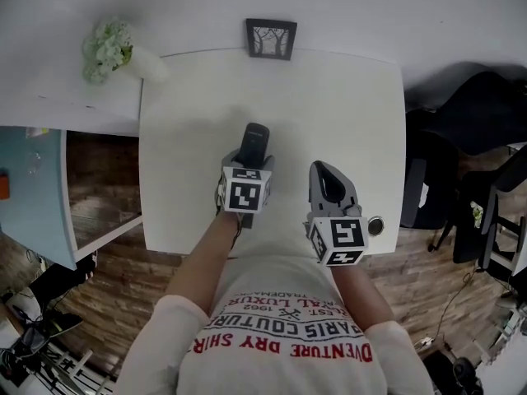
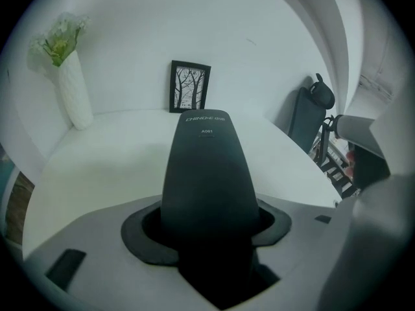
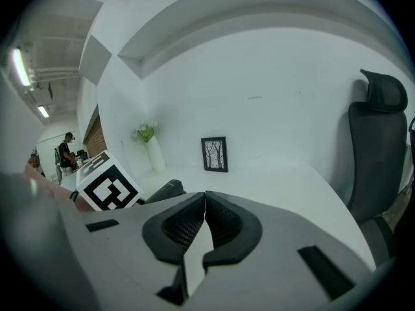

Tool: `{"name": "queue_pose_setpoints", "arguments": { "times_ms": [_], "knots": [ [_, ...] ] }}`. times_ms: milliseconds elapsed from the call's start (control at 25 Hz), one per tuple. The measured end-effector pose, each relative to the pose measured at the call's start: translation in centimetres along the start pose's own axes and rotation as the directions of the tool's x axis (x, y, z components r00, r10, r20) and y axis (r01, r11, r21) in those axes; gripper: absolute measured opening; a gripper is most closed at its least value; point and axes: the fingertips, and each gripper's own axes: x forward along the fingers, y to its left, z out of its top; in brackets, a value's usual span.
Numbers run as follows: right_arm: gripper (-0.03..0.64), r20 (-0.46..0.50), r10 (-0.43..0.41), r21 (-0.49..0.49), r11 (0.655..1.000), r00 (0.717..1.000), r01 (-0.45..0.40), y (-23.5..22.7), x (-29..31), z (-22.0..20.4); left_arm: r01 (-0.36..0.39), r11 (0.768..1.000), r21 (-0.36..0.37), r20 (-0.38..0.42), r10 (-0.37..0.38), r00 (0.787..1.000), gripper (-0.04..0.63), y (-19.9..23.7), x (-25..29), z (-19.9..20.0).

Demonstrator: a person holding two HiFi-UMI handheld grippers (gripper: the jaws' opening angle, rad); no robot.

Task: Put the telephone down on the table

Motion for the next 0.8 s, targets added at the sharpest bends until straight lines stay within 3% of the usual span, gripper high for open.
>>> {"name": "queue_pose_setpoints", "arguments": {
  "times_ms": [280, 440, 800],
  "knots": [
    [0.026, -0.005, 0.019, 0.013, 1.0, 1.0, -0.019, -0.4, -0.3, -0.1, -0.065, 0.994, -0.082, -0.066, 0.059, 0.996, 0.282, 0.8, 1.2, -0.7],
    [0.026, -0.008, 0.028, 0.023, 0.999, 1.0, -0.028, -0.6, -0.2, 0.1, -0.093, 0.984, -0.153, -0.064, 0.084, 0.994, 0.282, 1.1, 1.6, -0.7],
    [0.026, -0.014, 0.064, 0.037, 0.997, 0.998, -0.063, -0.2, -0.1, 0.3, -0.163, 0.98, -0.119, -0.106, 0.151, 0.983, 0.283, 1.2, 2.0, -0.8]
  ]
}}
